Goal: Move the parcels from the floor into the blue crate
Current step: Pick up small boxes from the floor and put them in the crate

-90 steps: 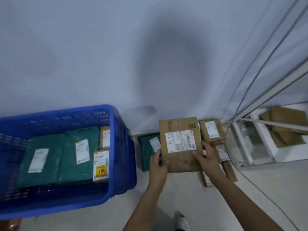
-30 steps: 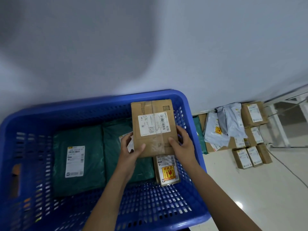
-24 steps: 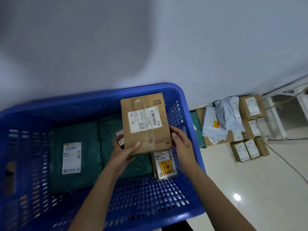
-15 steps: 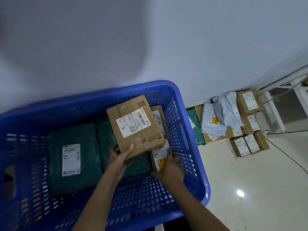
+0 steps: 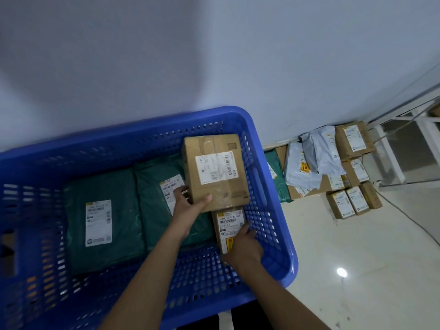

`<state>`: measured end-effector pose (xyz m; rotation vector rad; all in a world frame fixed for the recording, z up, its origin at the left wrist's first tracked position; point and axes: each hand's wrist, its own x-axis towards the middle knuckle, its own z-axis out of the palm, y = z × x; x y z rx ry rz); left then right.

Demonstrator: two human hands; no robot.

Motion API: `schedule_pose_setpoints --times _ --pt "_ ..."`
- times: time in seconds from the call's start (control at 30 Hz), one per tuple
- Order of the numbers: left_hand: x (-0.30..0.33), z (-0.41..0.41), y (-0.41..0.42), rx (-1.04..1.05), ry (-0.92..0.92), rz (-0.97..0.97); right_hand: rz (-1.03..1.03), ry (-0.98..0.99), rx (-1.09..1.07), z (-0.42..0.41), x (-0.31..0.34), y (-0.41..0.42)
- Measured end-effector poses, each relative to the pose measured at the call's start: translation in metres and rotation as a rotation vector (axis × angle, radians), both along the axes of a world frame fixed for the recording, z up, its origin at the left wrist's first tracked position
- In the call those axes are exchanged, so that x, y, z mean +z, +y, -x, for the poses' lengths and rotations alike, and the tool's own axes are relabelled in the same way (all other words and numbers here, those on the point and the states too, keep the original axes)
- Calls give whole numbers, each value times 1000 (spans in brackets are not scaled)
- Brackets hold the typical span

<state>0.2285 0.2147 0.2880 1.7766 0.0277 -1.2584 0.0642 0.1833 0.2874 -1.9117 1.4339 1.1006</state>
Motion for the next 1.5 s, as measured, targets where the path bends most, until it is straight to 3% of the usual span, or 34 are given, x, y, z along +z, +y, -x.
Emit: schedule_pose_setpoints --times 0.27,0.8,1.17,1.5 --pt "-18 5 -19 19 -82 -85 76 -110 -14 -4 -7 -2" --pt "-21 4 -30 -35 -154 -187 134 -46 88 -17 -16 -2" --pt "-15 8 -3 -64 -90 -77 195 -65 90 -18 -7 1" --pt "-9 16 -3 -116 -198 -87 183 -79 35 -18 -7 4"
